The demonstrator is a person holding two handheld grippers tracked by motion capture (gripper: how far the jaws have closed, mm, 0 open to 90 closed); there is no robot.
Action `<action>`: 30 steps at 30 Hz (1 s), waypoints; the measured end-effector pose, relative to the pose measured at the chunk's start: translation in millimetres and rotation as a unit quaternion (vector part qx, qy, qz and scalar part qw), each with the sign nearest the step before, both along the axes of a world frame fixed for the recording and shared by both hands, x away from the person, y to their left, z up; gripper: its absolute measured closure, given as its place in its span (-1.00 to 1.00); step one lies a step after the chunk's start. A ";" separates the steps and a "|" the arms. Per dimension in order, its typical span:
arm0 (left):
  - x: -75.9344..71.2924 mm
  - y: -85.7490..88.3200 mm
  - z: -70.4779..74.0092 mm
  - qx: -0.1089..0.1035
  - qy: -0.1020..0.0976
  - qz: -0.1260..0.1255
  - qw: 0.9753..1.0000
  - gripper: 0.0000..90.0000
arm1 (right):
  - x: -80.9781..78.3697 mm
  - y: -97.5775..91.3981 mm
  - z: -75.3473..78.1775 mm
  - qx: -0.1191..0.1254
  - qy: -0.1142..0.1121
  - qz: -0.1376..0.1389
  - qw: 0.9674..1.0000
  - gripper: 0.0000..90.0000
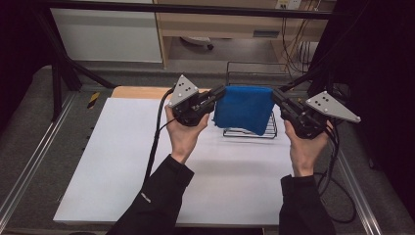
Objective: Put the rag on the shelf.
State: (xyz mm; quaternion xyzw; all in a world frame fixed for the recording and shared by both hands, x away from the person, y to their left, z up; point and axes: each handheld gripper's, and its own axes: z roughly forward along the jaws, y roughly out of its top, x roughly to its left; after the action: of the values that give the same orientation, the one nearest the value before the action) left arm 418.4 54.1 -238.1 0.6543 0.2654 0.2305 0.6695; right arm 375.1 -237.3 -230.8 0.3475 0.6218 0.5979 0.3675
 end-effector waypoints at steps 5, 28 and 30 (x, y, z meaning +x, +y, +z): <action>2.8 -6.1 10.2 -0.009 -0.007 -0.002 1.000 0.89 | 2.0 -4.6 5.4 0.008 -0.006 -0.008 1.000 0.93; 25.6 -33.3 46.5 -0.039 -0.030 0.002 0.999 0.90 | 20.3 -23.1 41.4 0.020 -0.043 -0.041 0.998 0.93; 27.5 -34.3 50.5 -0.041 -0.033 0.001 0.999 0.89 | 21.6 -24.4 44.2 0.020 -0.046 -0.042 0.998 0.93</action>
State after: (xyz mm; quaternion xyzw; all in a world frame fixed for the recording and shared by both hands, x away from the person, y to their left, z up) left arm 445.9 19.8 -187.6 0.6185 0.2531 0.2415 0.7036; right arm 396.7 -261.7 -186.5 0.3526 0.5772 0.6097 0.4133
